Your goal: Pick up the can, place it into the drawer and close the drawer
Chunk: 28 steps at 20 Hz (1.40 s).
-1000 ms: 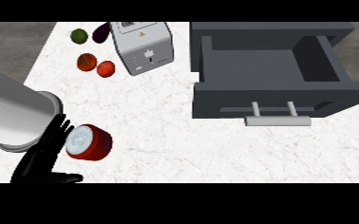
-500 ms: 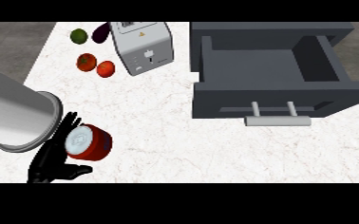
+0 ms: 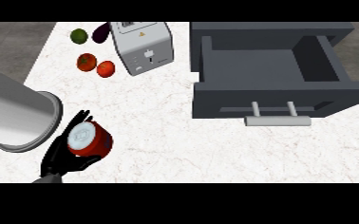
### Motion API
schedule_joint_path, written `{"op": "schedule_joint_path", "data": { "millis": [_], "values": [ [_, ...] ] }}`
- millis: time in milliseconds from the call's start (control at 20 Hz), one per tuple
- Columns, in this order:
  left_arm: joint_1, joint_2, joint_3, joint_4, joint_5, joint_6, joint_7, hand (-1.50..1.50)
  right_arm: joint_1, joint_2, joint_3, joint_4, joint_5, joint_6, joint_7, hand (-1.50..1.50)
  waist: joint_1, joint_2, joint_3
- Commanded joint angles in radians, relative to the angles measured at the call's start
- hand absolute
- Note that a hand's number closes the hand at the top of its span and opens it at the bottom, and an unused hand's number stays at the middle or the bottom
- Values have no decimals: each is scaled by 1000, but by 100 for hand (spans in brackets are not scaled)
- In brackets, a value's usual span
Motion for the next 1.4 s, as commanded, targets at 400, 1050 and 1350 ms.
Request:
{"op": "schedule_joint_path", "data": {
  "millis": [400,1050,1350],
  "values": [
    [-62,-36,-51,-28,72,-118,49,150,50,24,-9,-81,-73,2,55,-150,-1,-1,0],
    [-113,-192,-162,-305,222,329,127,150,37,32,49,-7,15,-21,-37,-150,4,-3,1],
    [-230,-167,-173,-430,185,429,249,150,104,32,55,-62,-52,-38,-21,-150,-4,-2,1]
  ]
}}
